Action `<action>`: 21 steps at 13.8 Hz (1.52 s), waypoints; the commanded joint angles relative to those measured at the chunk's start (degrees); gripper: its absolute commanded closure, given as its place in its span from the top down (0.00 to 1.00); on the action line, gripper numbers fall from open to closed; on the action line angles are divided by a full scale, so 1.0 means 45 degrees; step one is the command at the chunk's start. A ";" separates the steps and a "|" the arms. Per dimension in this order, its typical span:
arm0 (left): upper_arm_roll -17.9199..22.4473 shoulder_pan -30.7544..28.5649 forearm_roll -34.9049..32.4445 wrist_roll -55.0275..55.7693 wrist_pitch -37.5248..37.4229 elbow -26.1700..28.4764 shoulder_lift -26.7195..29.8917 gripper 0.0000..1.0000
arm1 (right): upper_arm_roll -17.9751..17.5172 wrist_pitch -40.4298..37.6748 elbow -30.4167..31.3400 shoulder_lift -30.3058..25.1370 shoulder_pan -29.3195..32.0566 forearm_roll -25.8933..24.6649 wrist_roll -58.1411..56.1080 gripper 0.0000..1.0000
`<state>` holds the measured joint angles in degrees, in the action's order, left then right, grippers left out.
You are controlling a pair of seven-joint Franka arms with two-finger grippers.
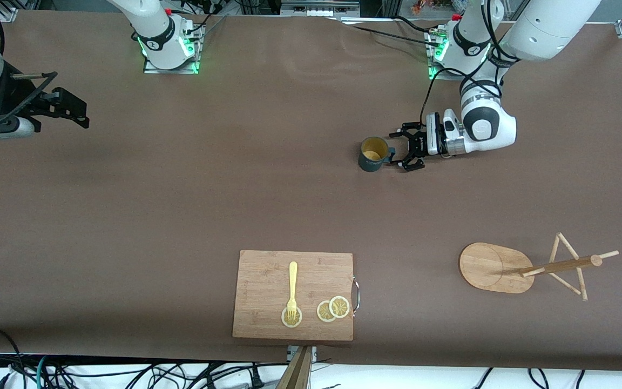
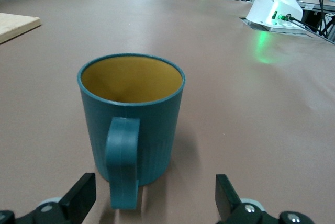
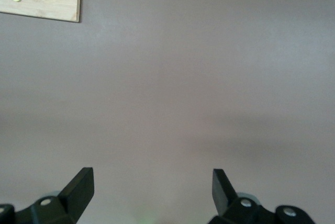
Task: Pass cup and hang on rack
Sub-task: 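Grasp the teal mug by its handle with the left gripper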
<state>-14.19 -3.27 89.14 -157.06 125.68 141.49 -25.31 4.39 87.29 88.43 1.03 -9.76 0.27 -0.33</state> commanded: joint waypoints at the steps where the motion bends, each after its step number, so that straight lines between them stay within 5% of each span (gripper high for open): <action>1: -0.0049 0.0258 0.1263 -0.1933 0.0079 0.0277 -0.0079 1.00 | -0.0175 -0.0451 -0.0373 -0.0268 0.0254 -0.0176 -0.0181 1.00; 2: -0.0049 0.0297 0.1324 -0.1934 0.0079 0.0296 -0.0079 0.99 | -0.0174 -0.0355 -0.0568 -0.0191 0.0332 -0.0079 -0.0142 1.00; 3: -0.0049 0.0298 0.1324 -0.1953 0.0079 0.0297 -0.0079 0.87 | -0.0194 -0.0316 -0.0608 -0.0132 0.0313 -0.0059 -0.0064 1.00; 5: -0.0049 0.0278 0.1344 -0.1973 0.0079 0.0335 -0.0098 0.19 | -0.0291 -0.0276 -0.0667 -0.0132 0.0197 -0.0215 -0.0180 1.00; 7: -0.0030 0.0220 0.1363 -0.1993 0.0079 0.0433 -0.0118 0.00 | -0.0272 -0.0276 -0.0667 -0.0131 0.0196 -0.0430 -0.0142 1.00; 12: -0.0010 -0.0598 0.1578 -0.0481 -0.0135 0.0414 0.0057 0.00 | -0.0194 -0.0022 -0.0648 -0.0131 0.0274 -0.0430 -0.0064 1.00; 21: 0.0126 -0.4032 -0.0413 1.5378 -0.4933 -0.0620 0.2675 0.00 | 0.0080 -0.0140 -0.0628 -0.0132 0.0313 -0.0450 -0.0181 1.00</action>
<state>-13.37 -16.77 89.49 -99.21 108.64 139.41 -15.80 4.93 87.21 86.15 0.58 -8.91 -1.03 -0.37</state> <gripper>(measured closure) 0.811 0.000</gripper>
